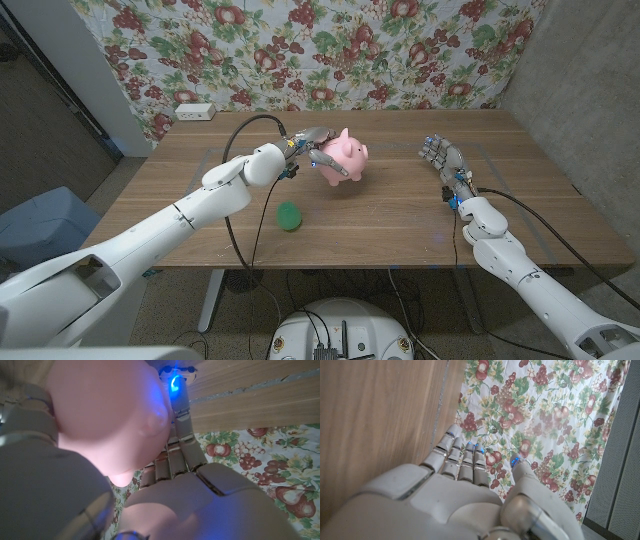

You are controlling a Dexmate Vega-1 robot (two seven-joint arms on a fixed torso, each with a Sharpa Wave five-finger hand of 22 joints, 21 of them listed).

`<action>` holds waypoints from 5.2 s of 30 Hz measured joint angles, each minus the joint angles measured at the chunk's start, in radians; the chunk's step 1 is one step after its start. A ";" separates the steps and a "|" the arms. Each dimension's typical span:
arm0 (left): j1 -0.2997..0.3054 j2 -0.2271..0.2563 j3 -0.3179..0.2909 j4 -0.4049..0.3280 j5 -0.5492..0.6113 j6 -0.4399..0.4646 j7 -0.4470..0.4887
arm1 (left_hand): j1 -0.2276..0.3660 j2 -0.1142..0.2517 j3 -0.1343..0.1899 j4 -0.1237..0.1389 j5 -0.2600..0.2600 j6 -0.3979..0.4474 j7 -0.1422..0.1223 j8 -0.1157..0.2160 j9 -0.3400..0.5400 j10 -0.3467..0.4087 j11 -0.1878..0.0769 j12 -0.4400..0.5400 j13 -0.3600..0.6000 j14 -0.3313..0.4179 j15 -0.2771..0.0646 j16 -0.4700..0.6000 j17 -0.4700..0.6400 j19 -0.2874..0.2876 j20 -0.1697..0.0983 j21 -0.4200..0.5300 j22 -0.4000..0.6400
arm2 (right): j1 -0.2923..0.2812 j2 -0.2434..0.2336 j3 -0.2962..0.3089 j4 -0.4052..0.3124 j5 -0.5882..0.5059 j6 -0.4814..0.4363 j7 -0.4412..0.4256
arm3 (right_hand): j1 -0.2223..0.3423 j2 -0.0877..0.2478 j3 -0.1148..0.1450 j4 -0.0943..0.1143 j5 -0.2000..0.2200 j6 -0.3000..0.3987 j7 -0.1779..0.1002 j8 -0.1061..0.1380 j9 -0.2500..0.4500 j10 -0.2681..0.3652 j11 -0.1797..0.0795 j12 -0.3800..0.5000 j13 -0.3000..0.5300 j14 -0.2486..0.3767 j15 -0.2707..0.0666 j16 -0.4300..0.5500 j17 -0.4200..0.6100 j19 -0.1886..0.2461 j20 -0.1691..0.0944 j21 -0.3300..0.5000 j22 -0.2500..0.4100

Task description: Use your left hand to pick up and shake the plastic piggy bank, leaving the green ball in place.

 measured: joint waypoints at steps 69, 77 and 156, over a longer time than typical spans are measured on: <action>-0.123 -0.003 0.105 0.024 0.087 0.077 -0.301 | -0.103 0.118 -0.021 0.021 -0.113 0.102 -0.002 -0.228 -0.056 -0.045 -0.109 -0.012 -0.195 -0.054 -0.145 -0.125 -0.096 -0.410 0.013 -0.269 -0.009 | 0.001 0.009 -0.006 -0.007 -0.016 0.004 -0.020 | 0.000 0.000 0.000 0.000 0.000 0.000 0.000 0.000 0.000 0.000 0.000 0.000 0.000 0.004 -0.004 0.000 0.000 0.000 0.000 -0.007 0.000; -0.110 -0.001 0.100 0.012 0.103 0.082 -0.272 | -0.103 0.118 -0.007 0.008 -0.116 0.115 -0.044 -0.294 -0.060 -0.075 -0.164 -0.021 -0.233 -0.114 -0.214 -0.144 -0.097 -0.501 0.039 -0.360 -0.009 | -0.001 0.009 -0.005 -0.006 -0.015 0.009 -0.017 | 0.000 0.000 0.000 0.000 0.000 0.000 0.000 0.000 0.000 0.000 0.000 0.000 0.000 0.004 -0.004 0.000 0.000 0.000 0.000 -0.007 0.000; 0.002 0.016 -0.041 0.066 0.004 -0.249 0.014 | -0.627 0.391 -0.101 0.106 -0.128 -0.553 -0.349 -0.383 -0.070 -0.872 -0.175 -0.002 -0.337 -0.993 -0.093 -0.128 -0.092 -1.045 0.141 -1.032 0.012 | 0.001 0.002 -0.005 -0.008 -0.018 0.014 -0.008 | -0.033 0.001 -0.004 0.004 -0.007 0.000 0.000 0.000 0.000 0.000 0.000 0.000 0.000 0.007 0.000 0.000 0.000 0.007 0.007 -0.023 0.000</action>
